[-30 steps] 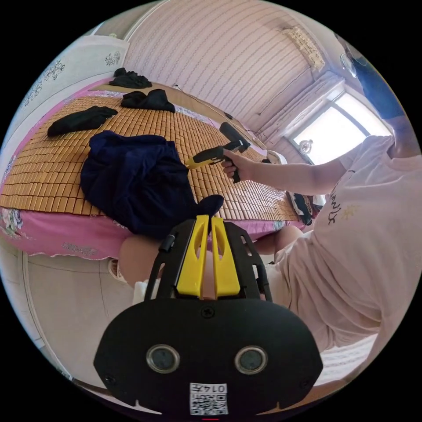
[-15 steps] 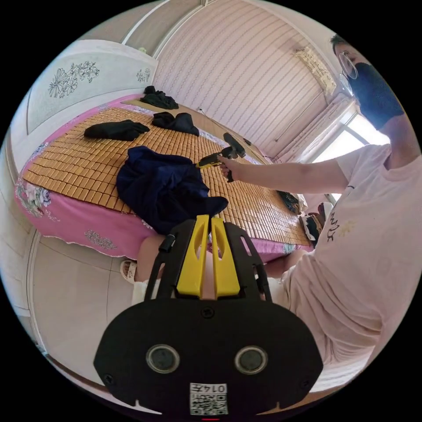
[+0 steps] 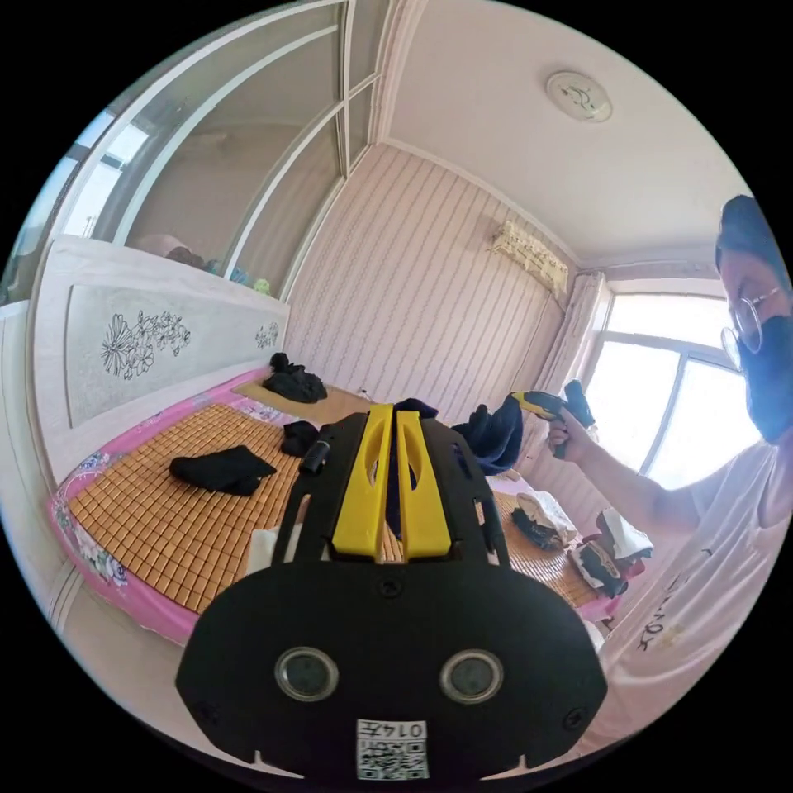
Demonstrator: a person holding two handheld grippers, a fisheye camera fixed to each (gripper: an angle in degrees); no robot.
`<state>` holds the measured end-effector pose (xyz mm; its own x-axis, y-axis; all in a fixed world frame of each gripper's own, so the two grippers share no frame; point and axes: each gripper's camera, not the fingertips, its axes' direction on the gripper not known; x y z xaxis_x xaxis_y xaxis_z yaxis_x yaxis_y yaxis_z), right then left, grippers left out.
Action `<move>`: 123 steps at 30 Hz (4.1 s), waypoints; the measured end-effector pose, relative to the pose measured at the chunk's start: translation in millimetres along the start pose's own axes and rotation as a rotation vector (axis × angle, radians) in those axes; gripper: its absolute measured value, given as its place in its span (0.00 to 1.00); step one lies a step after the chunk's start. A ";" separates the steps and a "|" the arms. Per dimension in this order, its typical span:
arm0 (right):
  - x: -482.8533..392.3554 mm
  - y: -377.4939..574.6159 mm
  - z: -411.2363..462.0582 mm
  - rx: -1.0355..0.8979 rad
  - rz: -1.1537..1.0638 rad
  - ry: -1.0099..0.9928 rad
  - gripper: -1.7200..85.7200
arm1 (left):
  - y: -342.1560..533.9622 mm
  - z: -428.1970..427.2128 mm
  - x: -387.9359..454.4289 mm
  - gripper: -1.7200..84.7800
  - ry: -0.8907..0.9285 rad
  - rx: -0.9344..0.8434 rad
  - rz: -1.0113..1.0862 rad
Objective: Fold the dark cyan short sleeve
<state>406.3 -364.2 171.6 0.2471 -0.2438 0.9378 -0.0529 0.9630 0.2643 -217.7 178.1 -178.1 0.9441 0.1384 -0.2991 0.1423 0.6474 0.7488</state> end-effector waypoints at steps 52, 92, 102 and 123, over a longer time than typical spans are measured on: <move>73.5 175.5 -228.7 0.165 0.212 0.379 0.02 | 116.3 392.5 108.2 0.01 -0.027 -0.512 0.181; 188.6 144.2 309.0 -0.813 0.132 0.439 0.06 | 407.4 367.8 -272.7 0.07 -0.189 -0.878 0.077; 211.3 -35.6 550.0 -0.860 -0.241 0.528 0.09 | 392.8 508.2 -424.9 0.10 -0.271 -0.860 -0.095; 204.1 -54.0 759.8 -0.891 -0.548 0.479 0.01 | 432.9 401.2 -566.7 0.02 -0.301 -0.695 -0.323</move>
<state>-275.5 -553.3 519.7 0.3782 -0.7698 0.5142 0.8308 0.5273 0.1783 -572.0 79.2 552.9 0.9414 -0.2776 -0.1915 0.2979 0.9507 0.0866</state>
